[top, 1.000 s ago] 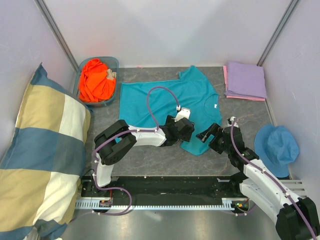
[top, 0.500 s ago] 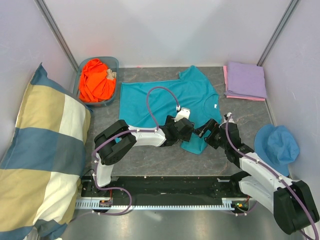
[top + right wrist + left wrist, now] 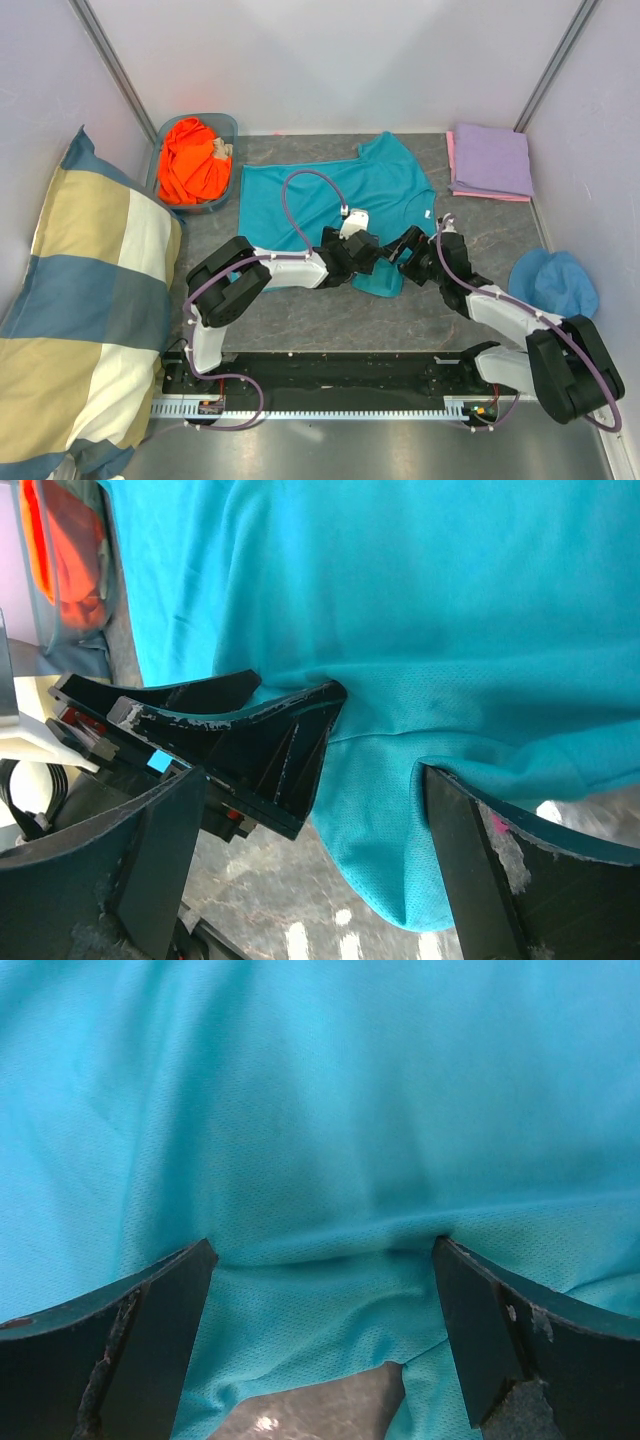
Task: Fold and stack the t-shirts
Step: Grap the side of the flattened tshirt closest away from the robot with both arms
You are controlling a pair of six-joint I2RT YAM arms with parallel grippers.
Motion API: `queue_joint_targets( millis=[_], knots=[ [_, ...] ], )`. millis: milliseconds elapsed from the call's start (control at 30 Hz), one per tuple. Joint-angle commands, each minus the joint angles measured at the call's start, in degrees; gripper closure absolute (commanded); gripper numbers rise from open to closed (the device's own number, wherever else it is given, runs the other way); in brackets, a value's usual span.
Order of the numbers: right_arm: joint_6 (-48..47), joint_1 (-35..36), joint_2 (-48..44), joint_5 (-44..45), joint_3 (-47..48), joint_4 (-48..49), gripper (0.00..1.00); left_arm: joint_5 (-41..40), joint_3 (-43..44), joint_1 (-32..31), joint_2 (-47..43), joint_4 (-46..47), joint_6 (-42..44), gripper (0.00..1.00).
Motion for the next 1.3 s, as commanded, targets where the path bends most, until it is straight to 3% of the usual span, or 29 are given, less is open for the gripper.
queue_joint_targets(
  millis=[0, 400, 633, 1033, 1267],
  knots=[
    [1.2, 0.2, 3.9, 1.6, 4.6, 9.3, 0.02, 3.3, -2.1, -1.8, 1.2, -4.8, -0.5, 0.00],
    [-6.0, 0.1, 7.6, 2.7, 13.0, 5.0, 0.02, 3.2, -2.4, -1.7, 1.4, -4.8, -0.4, 0.00],
    [-17.0, 0.1, -4.5, 9.9, 19.2, -19.6, 0.02, 3.2, -2.3, -1.7, 1.8, -4.7, -0.6, 0.00],
    [-13.1, 0.2, -18.9, 9.2, 8.1, -34.0, 0.03, 3.3, -1.9, -1.7, 2.0, -4.6, -0.2, 0.00],
    [-14.2, 0.4, -21.6, 10.2, 7.6, -43.0, 0.07, 3.2, -1.8, -1.6, 2.0, -4.6, -0.2, 0.00]
  ],
)
